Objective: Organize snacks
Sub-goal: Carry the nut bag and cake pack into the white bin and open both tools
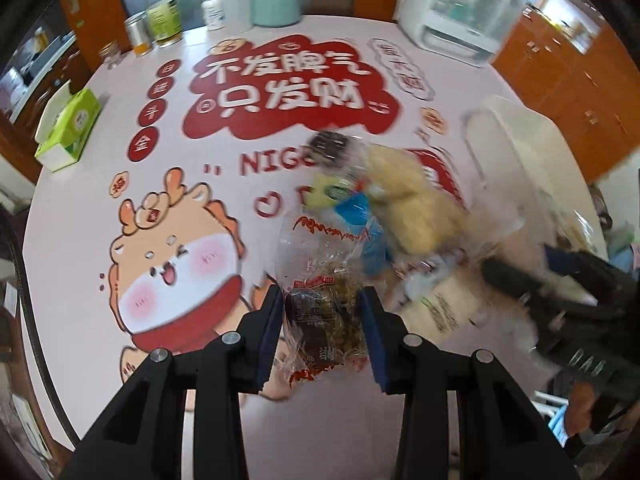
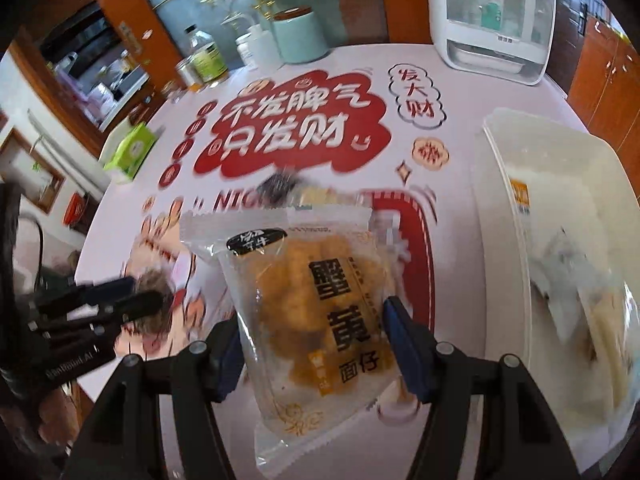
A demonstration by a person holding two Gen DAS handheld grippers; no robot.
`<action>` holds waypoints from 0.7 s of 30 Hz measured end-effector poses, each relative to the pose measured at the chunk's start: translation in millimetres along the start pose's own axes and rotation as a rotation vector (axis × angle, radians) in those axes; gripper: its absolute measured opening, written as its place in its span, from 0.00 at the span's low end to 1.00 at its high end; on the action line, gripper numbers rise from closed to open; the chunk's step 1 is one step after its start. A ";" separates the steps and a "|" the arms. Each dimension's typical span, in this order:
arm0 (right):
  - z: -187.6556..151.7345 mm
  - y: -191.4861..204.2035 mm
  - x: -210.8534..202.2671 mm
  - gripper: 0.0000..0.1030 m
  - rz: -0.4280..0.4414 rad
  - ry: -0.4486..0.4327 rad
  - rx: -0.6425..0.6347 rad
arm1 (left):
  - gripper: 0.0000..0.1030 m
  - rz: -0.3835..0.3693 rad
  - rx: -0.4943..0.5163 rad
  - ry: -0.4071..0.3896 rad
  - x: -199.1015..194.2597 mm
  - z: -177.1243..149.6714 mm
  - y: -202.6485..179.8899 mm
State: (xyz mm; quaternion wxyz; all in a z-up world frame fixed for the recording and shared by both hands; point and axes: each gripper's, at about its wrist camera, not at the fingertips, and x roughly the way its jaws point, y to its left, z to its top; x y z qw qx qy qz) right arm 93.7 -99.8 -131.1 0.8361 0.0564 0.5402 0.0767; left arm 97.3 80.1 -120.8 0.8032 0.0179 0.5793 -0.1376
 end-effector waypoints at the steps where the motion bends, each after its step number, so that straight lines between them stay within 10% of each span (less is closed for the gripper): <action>1: -7.3 1.7 -3.9 0.62 0.004 0.005 -0.007 | 0.36 -0.010 0.020 -0.006 -6.0 -3.6 -8.2; 21: -48.5 -107.2 -158.0 0.63 -0.144 -0.292 0.142 | 0.36 -0.155 0.323 -0.226 -83.4 39.9 -209.0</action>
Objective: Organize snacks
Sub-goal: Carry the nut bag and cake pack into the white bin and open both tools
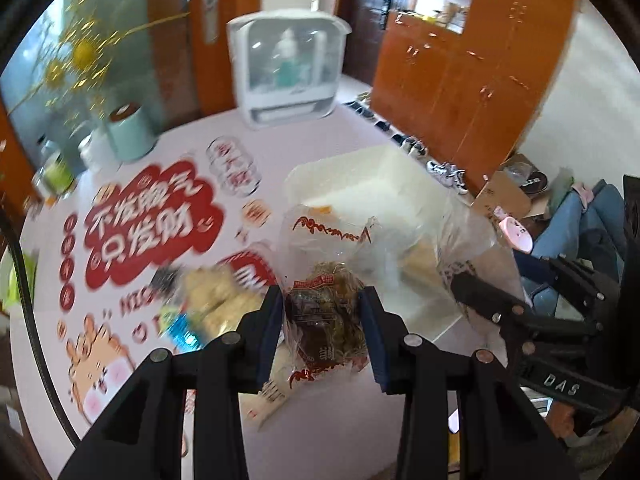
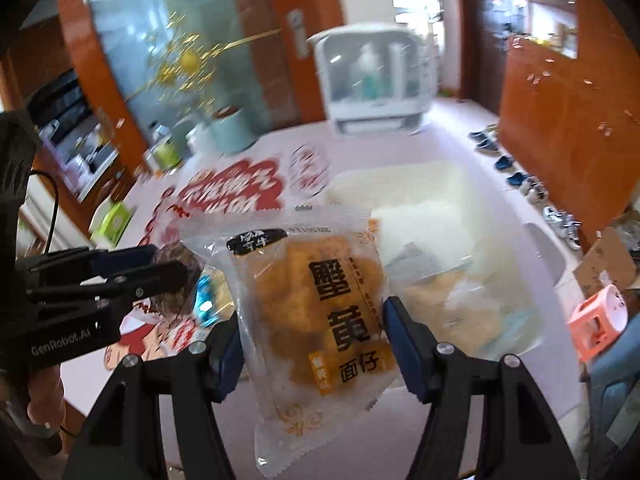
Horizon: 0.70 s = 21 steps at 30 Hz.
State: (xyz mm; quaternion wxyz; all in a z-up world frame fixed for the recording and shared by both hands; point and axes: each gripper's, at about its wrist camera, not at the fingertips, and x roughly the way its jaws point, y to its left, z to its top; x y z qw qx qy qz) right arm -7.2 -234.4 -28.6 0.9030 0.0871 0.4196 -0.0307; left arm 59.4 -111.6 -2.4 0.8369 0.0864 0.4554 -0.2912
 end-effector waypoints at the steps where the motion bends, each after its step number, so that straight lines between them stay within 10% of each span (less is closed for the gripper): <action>1: 4.8 -11.0 -5.6 0.63 -0.015 -0.018 0.004 | 0.36 -0.003 0.007 -0.007 1.3 6.5 -7.9; 12: 68.6 -88.2 -22.8 0.65 -0.070 -0.160 0.026 | 0.36 0.003 -0.004 -0.044 35.6 61.1 -62.8; 21: 96.2 -121.5 18.6 0.63 -0.034 -0.104 0.091 | 0.37 0.013 -0.020 -0.010 74.0 73.1 -79.3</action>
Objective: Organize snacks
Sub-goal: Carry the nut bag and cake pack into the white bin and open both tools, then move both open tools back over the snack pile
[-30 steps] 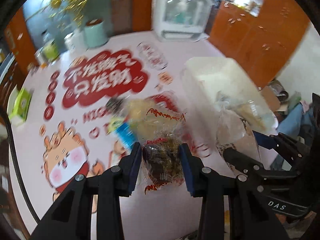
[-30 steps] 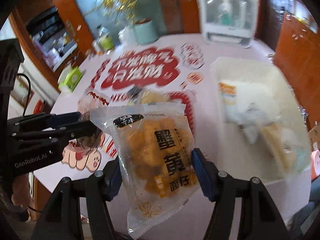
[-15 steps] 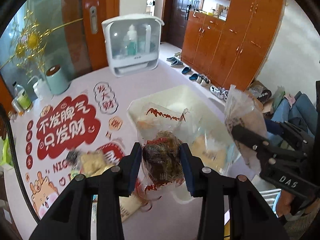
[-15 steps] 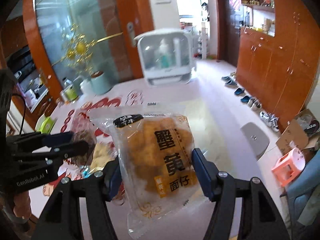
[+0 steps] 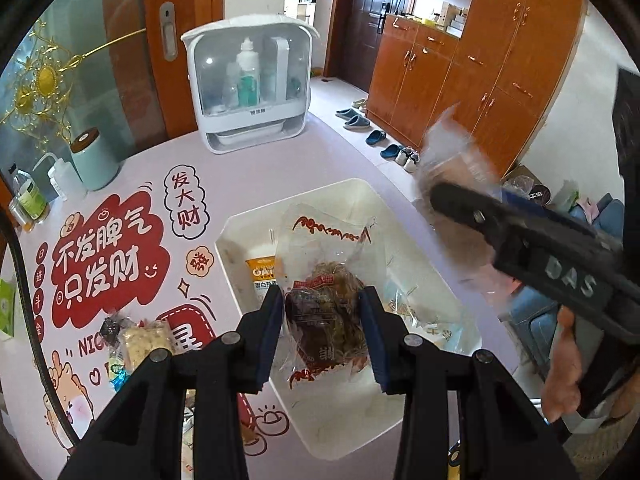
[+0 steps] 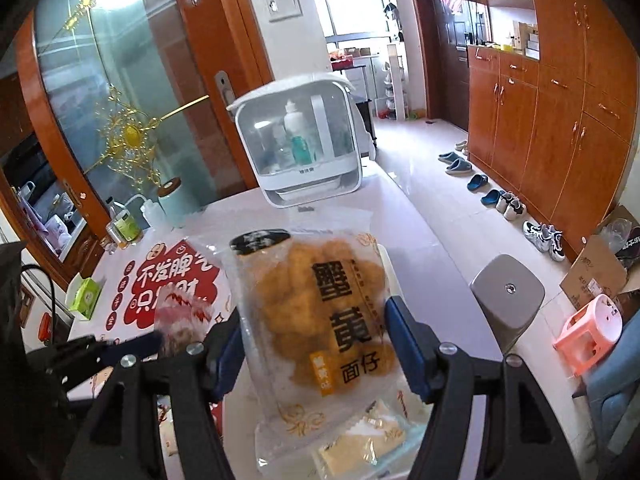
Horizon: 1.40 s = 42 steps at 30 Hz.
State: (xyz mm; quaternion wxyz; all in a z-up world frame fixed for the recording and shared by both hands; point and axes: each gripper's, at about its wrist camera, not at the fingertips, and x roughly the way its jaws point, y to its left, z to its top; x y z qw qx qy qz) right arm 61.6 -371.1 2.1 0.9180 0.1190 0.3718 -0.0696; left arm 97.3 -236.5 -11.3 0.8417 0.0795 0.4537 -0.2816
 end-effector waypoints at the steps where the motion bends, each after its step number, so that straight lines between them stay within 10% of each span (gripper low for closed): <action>1: 1.9 -0.7 4.8 0.62 -0.005 -0.002 -0.004 | 0.37 0.006 -0.003 0.004 3.8 1.3 -0.5; 5: 15.9 2.0 17.9 0.62 -0.043 -0.053 -0.041 | 0.38 0.035 -0.004 0.011 17.8 6.3 -1.0; 9: 27.2 3.6 34.2 0.63 -0.033 -0.030 -0.034 | 0.89 0.074 0.014 -0.007 22.0 8.9 -0.6; 42: -16.2 13.1 37.2 0.63 0.011 0.079 -0.004 | 0.90 0.172 0.013 -0.022 -11.0 -31.6 16.4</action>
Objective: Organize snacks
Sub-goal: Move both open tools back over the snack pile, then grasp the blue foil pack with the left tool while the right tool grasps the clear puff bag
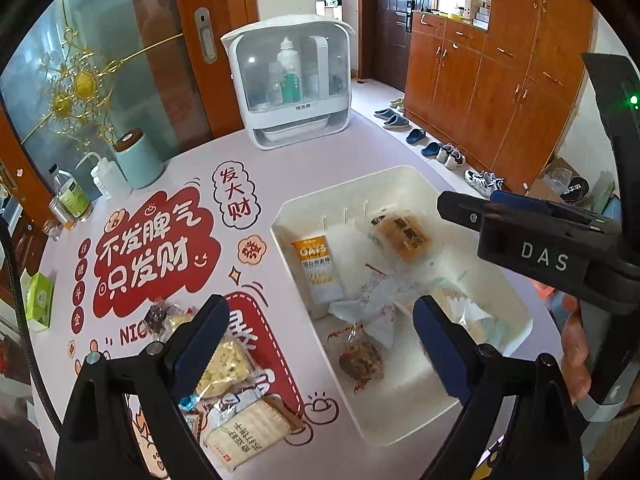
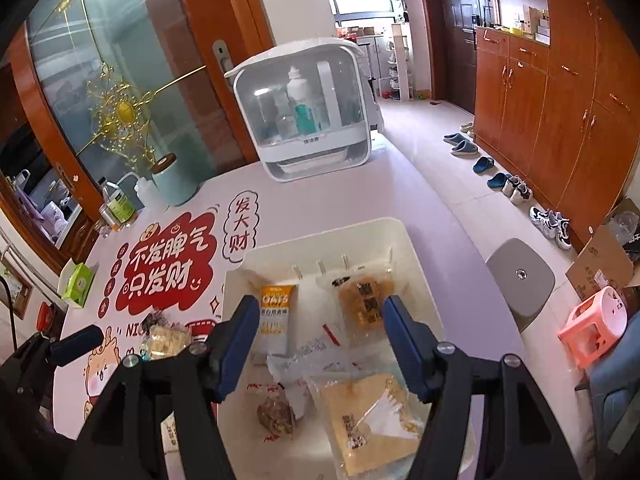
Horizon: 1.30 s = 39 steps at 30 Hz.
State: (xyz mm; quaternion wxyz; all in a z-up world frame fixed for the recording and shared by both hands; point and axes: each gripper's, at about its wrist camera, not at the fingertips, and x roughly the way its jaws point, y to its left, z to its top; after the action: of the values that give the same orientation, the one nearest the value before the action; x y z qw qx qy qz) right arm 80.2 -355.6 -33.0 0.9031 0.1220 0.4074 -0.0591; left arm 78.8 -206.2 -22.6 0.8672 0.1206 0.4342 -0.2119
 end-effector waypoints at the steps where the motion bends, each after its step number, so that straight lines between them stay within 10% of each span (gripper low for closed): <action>1: -2.1 1.0 -0.2 0.63 0.002 0.004 0.000 | 0.90 -0.001 -0.001 0.002 -1.3 -2.5 1.4; 20: -55.5 47.0 -17.1 0.63 0.065 0.077 -0.028 | 0.90 0.093 -0.132 0.074 -22.2 -83.5 94.7; 39: -89.6 180.3 24.4 0.63 0.182 0.213 -0.149 | 0.90 0.252 -0.365 0.222 -13.9 -159.1 261.3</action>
State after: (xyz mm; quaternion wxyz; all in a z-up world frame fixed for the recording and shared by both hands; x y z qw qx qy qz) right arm 68.9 -158.1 -77.4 0.8631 0.0965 0.4913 0.0665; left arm 83.1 90.3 -99.3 0.8410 0.0379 0.5396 -0.0058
